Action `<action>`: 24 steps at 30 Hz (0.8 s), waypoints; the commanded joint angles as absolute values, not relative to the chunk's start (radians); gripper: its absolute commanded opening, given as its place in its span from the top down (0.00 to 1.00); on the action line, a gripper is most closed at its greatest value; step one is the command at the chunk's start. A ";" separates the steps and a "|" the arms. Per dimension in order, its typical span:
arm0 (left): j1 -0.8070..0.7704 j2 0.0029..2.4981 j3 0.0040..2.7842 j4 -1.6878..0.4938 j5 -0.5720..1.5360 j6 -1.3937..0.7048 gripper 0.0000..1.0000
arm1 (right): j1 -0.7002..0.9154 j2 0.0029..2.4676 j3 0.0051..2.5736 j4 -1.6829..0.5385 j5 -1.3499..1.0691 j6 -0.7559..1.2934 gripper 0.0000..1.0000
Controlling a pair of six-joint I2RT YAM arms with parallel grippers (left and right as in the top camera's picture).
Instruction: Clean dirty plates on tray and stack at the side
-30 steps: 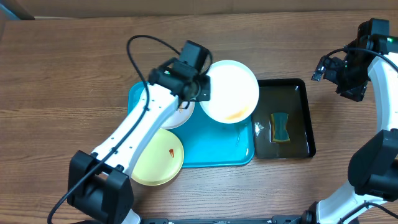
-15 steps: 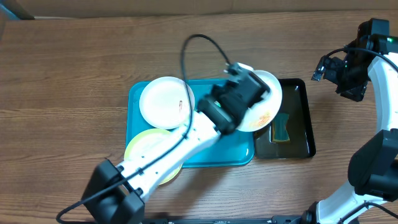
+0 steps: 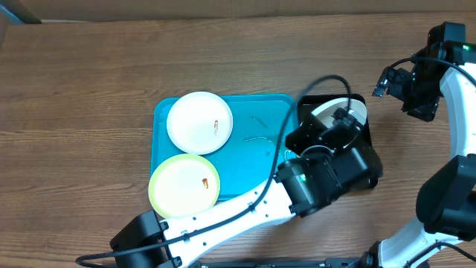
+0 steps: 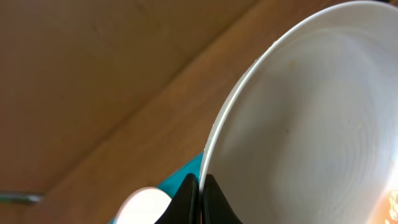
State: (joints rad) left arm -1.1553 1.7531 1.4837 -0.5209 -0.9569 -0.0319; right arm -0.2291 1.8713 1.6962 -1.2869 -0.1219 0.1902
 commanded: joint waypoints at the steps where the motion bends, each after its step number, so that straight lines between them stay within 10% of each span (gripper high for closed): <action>1: -1.186 1.763 1.511 -0.463 -1.101 0.146 0.96 | -0.231 1.858 1.709 -1.284 -0.113 0.195 0.00; 24: -1.201 1.763 1.511 -0.212 -1.304 0.249 0.96 | -0.231 1.858 1.709 -1.284 -0.113 0.195 0.00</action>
